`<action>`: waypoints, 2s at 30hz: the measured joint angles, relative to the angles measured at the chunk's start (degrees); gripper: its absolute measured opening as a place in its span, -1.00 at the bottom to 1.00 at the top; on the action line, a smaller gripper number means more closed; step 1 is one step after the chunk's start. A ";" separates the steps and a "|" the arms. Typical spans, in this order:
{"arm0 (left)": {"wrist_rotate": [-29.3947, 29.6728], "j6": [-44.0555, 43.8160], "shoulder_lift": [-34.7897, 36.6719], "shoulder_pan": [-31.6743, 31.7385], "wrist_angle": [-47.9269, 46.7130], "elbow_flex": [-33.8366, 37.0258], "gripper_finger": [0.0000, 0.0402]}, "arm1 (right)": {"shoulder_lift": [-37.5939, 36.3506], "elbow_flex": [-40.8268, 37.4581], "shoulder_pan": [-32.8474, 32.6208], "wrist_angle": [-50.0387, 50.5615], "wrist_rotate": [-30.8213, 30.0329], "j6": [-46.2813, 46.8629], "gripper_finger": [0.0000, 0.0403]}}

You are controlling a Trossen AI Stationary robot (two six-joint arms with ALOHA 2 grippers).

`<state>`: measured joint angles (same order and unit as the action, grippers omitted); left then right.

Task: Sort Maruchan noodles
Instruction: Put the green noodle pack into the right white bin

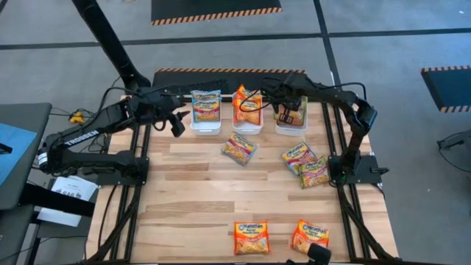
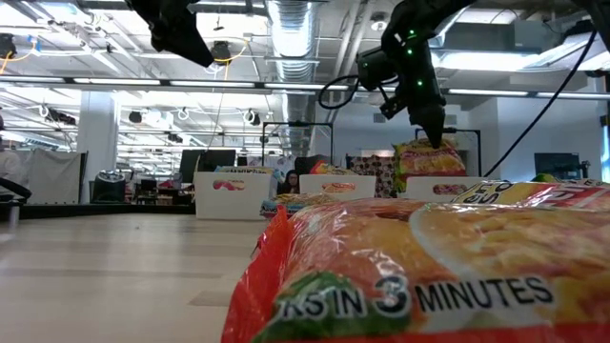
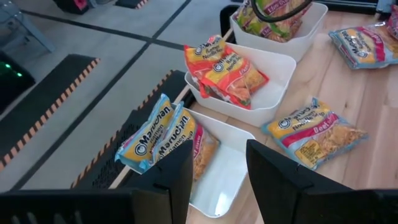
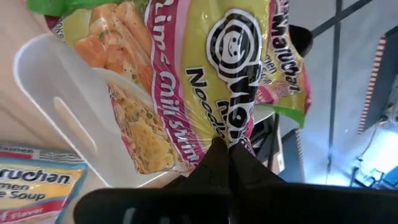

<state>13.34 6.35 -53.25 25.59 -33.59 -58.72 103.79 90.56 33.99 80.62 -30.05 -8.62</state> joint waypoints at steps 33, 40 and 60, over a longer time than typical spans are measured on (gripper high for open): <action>0.07 -2.08 0.00 0.82 0.11 0.00 -0.32 | 0.11 0.00 4.40 2.89 3.13 -3.75 -0.62; 0.22 -2.06 0.00 0.82 0.11 0.00 -0.32 | 0.11 0.04 4.40 2.51 2.50 -3.65 -0.57; 1.04 -4.22 0.00 0.82 0.17 0.00 -0.32 | 0.17 -4.80 5.80 0.65 35.53 6.82 -0.57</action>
<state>14.38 2.13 -53.25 26.41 -33.42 -58.72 103.96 85.76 39.79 81.27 5.48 -1.80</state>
